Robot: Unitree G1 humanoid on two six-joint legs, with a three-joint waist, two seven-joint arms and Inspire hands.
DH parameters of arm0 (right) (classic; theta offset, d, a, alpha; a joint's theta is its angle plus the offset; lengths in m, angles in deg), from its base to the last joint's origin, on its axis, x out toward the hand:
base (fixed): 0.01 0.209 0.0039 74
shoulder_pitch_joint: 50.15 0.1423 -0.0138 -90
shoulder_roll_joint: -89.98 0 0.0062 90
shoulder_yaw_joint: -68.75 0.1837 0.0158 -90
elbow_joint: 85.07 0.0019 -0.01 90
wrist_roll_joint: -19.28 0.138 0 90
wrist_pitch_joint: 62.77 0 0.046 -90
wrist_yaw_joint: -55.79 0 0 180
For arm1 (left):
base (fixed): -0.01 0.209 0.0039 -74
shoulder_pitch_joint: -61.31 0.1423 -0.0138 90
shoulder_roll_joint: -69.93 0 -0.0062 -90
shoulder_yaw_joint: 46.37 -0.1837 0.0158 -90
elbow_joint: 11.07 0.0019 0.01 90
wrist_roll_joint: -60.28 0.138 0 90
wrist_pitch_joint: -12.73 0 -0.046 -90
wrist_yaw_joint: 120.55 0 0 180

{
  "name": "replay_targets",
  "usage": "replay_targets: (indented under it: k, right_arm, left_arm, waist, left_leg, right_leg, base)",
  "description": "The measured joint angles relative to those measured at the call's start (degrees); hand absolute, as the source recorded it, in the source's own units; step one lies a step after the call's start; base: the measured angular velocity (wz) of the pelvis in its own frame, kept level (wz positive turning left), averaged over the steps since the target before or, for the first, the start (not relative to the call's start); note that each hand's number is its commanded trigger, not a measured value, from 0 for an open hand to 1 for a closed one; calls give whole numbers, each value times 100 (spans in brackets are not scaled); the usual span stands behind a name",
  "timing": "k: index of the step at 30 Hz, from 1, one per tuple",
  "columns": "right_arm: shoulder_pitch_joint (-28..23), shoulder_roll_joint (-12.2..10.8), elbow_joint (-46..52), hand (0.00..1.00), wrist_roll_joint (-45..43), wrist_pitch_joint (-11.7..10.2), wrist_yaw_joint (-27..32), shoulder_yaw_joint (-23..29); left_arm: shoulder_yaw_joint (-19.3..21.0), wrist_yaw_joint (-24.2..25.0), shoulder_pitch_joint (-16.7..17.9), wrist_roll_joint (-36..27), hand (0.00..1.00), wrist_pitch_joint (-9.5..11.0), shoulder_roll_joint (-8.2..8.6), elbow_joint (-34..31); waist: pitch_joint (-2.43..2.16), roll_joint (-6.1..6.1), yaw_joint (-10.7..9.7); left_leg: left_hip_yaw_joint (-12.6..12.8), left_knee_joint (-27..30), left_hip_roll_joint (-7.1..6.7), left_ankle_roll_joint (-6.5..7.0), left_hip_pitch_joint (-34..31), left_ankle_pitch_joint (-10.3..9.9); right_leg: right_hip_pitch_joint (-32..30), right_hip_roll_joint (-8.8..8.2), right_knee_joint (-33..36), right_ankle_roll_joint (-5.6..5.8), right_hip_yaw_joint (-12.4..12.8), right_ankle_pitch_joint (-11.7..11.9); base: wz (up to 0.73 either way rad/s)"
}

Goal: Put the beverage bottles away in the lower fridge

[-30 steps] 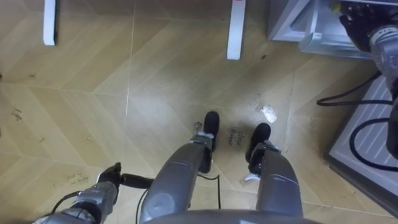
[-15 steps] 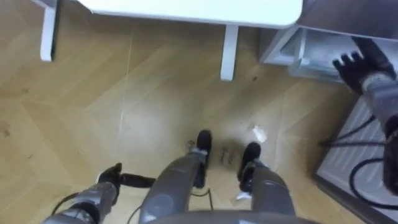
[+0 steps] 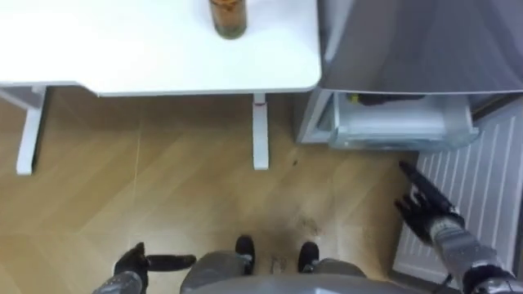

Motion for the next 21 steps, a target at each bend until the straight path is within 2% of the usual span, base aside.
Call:
replay_targets:
  k: [3,10,13,17,21]
  right_arm:
    - [-232,-125,-49,0,-39,-4,-5,-29]
    - [-655,-291,-373,0,-717,0,-143,9]
    - [-910,-301,-431,0,-1198,0,-144,13]
    - [-914,-373,-777,0,-1548,6,-189,63]
    - [-974,-483,-907,0,-2278,130,-207,219]
  left_arm:
    - [35,-85,66,20,0,4,29,-67]
    - [604,-129,397,20,0,22,204,-172]
    - [859,-136,548,21,0,32,213,-148]
    - [902,-209,576,27,0,44,214,-9]
    - [1228,-214,652,93,0,0,299,29]
  waist:
    - [6,-13,-17]
    - [16,-34,-177]
    - [20,-29,-178]
    - [34,-16,-181]
    - [53,-7,-174]
  left_leg:
    - [16,-69,2,-27,302,-38]
    - [14,-77,5,-45,719,-194]
    - [18,-95,2,-53,903,-267]
    - [27,-97,0,-56,1068,-333]
    - [17,-96,-3,-58,1237,-420]
  right_leg:
    - [240,20,9,7,72,-73]
    - [665,25,1,23,77,-198]
    - [834,25,2,35,89,-254]
    - [990,29,-8,45,131,-305]
    - [1206,31,-91,63,121,-347]
  base:
    - [-4]
    - [-1]
    - [-4]
    - [-4]
    - [0]
